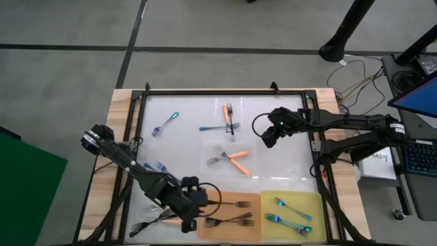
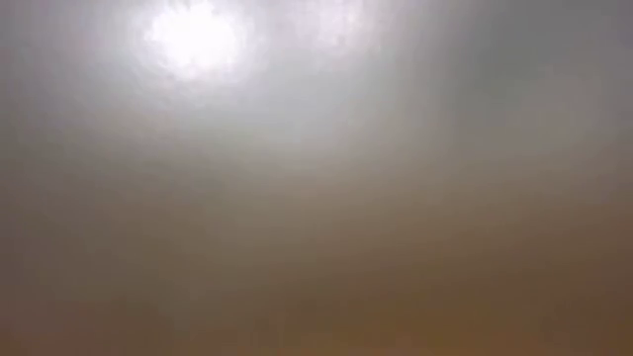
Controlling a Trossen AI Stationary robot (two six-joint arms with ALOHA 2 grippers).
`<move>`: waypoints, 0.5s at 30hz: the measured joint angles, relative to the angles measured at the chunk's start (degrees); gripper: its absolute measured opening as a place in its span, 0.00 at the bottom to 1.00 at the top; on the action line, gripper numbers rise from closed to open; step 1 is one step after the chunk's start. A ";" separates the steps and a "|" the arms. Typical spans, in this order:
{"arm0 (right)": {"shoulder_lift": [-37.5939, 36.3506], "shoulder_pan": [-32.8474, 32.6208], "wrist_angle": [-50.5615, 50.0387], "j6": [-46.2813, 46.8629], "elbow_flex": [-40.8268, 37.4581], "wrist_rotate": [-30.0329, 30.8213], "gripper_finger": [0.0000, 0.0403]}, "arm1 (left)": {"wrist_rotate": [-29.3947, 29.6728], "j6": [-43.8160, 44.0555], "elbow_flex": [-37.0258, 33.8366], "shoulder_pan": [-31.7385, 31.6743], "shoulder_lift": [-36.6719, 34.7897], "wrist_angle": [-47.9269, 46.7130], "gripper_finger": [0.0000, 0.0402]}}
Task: Sort silverware by color (type)
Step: Put the blue fork into the yellow bin
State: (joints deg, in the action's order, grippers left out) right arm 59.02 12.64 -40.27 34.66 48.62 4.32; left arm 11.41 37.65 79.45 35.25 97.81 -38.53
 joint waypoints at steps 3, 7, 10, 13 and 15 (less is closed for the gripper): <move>0.00 0.00 0.00 1.76 0.00 0.15 0.21 | 0.25 0.16 -6.52 0.00 -4.16 3.51 0.26; 0.00 0.00 0.07 2.97 0.00 0.17 0.21 | 0.12 1.82 -18.93 0.72 -11.46 14.98 0.26; 0.00 0.00 0.29 4.11 0.00 0.20 0.21 | 0.00 2.62 -27.95 1.38 -17.70 21.32 0.26; 0.00 0.00 0.33 5.69 0.00 0.22 0.21 | 0.03 3.61 -34.64 1.37 -24.34 23.28 0.26; 0.00 0.00 0.34 5.92 0.00 0.23 0.21 | 0.09 3.35 -38.15 1.35 -28.30 22.82 0.26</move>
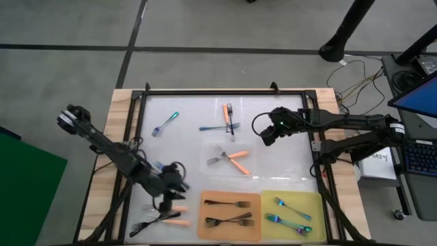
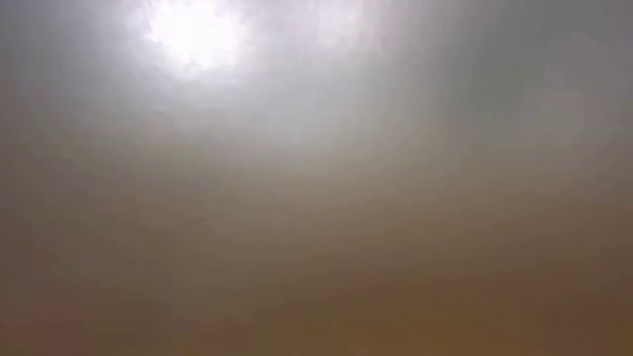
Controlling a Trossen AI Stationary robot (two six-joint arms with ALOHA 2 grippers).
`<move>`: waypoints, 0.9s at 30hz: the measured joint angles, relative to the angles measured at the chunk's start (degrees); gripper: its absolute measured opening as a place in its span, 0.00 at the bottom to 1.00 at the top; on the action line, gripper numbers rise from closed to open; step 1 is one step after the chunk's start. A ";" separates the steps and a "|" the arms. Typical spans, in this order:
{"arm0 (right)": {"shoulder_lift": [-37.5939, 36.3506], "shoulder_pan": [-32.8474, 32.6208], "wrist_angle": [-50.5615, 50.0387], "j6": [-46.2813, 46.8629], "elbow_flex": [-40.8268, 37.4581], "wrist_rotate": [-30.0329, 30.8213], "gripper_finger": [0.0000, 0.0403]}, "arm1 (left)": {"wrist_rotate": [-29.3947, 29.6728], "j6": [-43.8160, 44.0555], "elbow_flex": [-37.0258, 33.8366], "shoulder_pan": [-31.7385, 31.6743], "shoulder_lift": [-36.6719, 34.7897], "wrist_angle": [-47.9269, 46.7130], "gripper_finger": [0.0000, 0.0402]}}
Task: Sort silverware by color (type)
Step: Put the blue fork into the yellow bin
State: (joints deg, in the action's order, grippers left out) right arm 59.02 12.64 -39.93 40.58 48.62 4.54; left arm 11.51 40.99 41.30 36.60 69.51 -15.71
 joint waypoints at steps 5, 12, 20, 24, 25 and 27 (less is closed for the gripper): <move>0.02 0.00 0.10 0.06 0.00 0.02 0.21 | -0.05 -1.42 -7.47 0.00 -6.75 -4.17 0.26; 0.01 0.02 0.44 0.01 0.00 0.10 0.21 | -0.04 -2.10 -12.45 -0.04 -8.71 -7.09 0.26; 0.01 0.02 0.42 -0.75 0.00 0.87 0.21 | 0.90 -8.14 -14.21 -0.07 -6.11 -8.43 0.26; 0.02 0.02 0.42 -0.74 0.00 2.03 0.21 | 3.06 -10.87 -14.17 -0.80 -4.55 -8.50 0.26; 0.01 0.02 0.43 -0.74 0.00 2.11 0.21 | 3.08 -11.35 -14.03 -1.23 -4.10 -8.60 0.26; 0.00 0.02 0.42 -0.74 0.00 2.09 0.21 | 3.06 -11.67 -13.80 -2.23 -3.23 -8.55 0.26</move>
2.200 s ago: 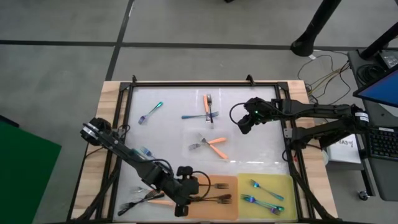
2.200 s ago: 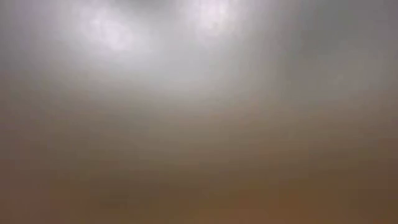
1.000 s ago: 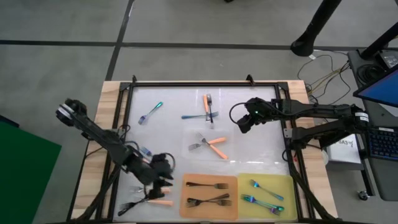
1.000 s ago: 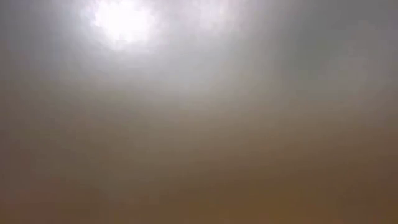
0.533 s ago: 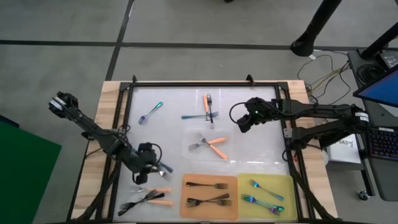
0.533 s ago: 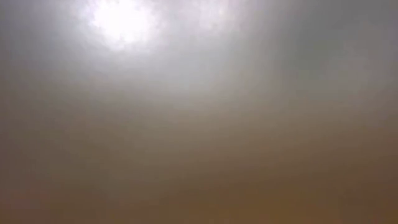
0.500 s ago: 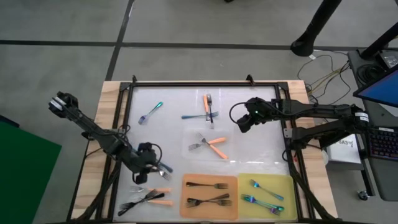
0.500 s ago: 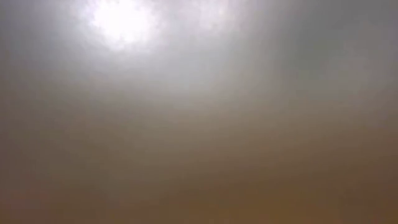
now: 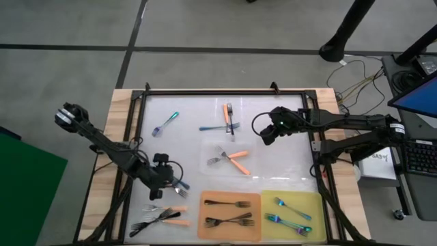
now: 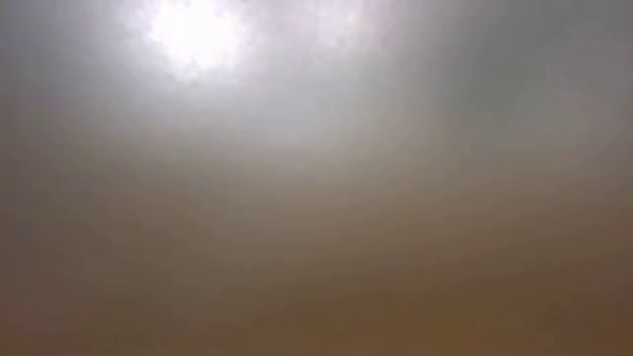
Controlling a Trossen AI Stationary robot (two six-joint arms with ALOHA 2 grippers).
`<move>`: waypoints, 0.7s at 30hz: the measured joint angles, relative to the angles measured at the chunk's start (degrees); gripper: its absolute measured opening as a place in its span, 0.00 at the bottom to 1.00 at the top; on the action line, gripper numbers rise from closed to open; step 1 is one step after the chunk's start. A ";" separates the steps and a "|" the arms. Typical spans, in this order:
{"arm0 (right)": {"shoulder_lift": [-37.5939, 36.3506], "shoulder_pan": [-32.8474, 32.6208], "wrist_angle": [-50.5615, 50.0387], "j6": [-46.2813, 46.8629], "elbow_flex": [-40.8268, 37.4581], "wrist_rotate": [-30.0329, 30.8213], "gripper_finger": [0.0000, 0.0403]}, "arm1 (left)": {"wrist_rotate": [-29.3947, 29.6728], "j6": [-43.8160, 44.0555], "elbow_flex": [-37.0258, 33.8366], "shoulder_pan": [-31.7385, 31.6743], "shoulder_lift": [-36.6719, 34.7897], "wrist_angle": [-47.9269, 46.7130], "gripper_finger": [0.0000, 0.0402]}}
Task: Sort silverware by color (type)
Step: Put the blue fork into the yellow bin
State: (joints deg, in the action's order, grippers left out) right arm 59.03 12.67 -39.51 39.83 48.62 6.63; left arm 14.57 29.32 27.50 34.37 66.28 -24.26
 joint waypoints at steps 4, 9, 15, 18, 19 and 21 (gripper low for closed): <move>0.00 0.00 0.00 0.00 0.00 0.88 0.21 | -0.04 0.55 0.47 -3.20 2.10 -0.38 0.26; 0.01 0.00 -0.02 0.00 0.00 1.07 0.21 | -3.57 1.36 0.53 -6.96 5.47 -0.76 0.26; 0.00 0.00 -0.04 0.00 0.00 1.05 0.21 | -4.96 0.90 0.91 -7.96 8.51 -0.25 0.26; 0.00 0.00 -0.04 0.00 0.00 1.05 0.21 | -4.94 0.83 1.04 -7.97 9.23 -0.22 0.26; 0.00 0.00 -0.04 0.00 0.00 1.05 0.21 | -4.94 0.87 1.08 -8.04 9.37 -0.24 0.26; 0.02 0.00 -0.03 0.02 0.00 1.05 0.21 | -5.08 1.24 1.27 -8.48 9.64 -0.28 0.26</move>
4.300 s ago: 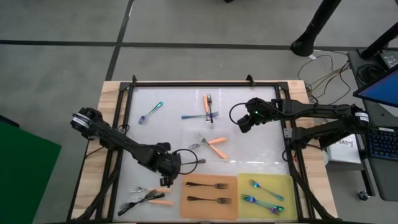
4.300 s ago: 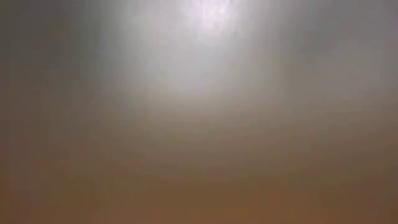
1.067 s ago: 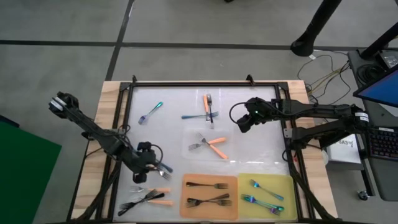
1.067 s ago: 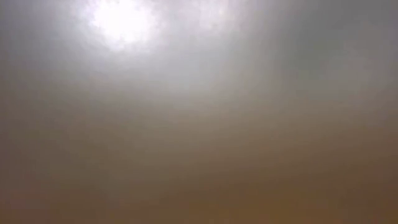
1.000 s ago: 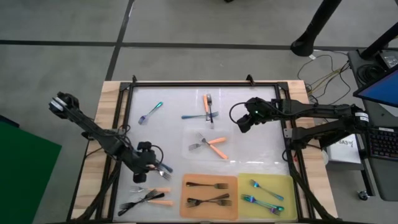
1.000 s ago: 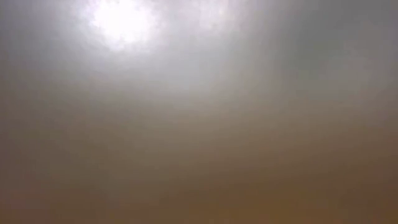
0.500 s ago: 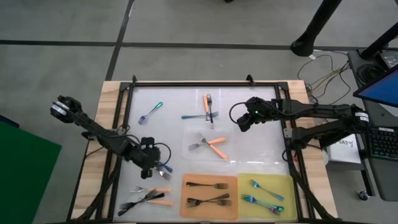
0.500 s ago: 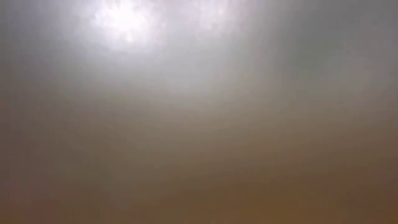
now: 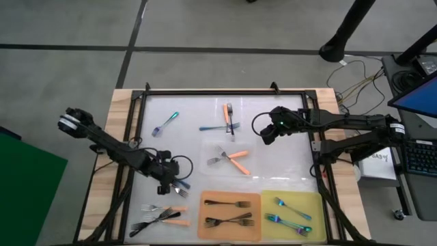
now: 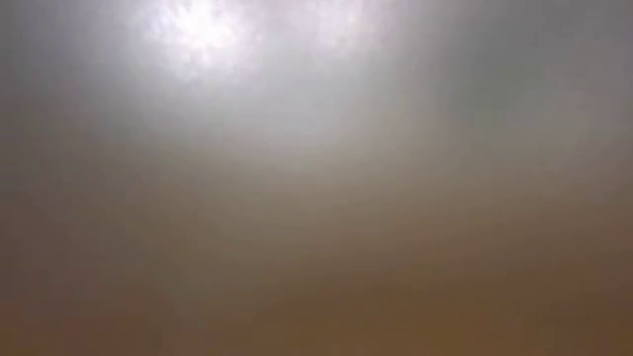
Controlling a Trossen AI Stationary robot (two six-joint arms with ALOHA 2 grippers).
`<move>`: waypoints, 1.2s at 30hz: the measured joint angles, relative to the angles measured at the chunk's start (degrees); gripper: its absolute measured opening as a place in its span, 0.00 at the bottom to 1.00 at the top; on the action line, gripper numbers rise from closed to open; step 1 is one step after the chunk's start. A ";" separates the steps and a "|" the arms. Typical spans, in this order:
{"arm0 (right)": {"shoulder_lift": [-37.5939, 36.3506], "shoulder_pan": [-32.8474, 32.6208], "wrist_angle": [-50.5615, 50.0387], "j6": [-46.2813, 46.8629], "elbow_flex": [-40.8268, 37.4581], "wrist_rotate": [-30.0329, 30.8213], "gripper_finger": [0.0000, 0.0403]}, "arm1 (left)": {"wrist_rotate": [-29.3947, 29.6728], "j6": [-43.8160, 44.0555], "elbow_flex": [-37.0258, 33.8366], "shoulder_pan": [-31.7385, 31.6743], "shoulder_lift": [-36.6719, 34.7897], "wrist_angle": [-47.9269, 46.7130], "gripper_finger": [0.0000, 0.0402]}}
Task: Sort silverware by color (type)
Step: Put the blue fork into the yellow bin
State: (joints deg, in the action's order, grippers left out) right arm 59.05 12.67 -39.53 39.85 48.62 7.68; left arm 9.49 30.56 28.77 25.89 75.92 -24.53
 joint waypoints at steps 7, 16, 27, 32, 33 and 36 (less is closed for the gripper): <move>0.00 0.00 -0.02 0.01 0.00 0.00 0.21 | -4.81 0.23 1.70 -3.17 0.10 -1.02 0.26; 0.00 0.00 0.01 0.03 0.00 -0.02 0.21 | -6.19 0.61 2.20 -6.28 0.22 -1.14 0.26; 0.00 0.00 0.01 0.02 0.00 -0.02 0.21 | -6.31 1.46 2.50 -9.71 2.18 -1.14 0.26; -0.02 0.00 0.00 0.01 0.00 -0.04 0.21 | -5.87 -0.03 2.67 -9.71 4.39 -1.38 0.26; 0.00 0.00 0.00 0.02 0.00 -0.03 0.21 | -5.82 -0.07 2.73 -9.71 4.84 -1.43 0.26; -0.01 0.00 -0.01 0.02 0.00 -0.02 0.21 | -5.67 -0.08 2.83 -9.71 5.71 -1.60 0.26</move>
State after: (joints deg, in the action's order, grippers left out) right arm 59.03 12.67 -39.54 39.87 48.62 7.66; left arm 3.82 30.48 31.59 16.19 81.63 -26.13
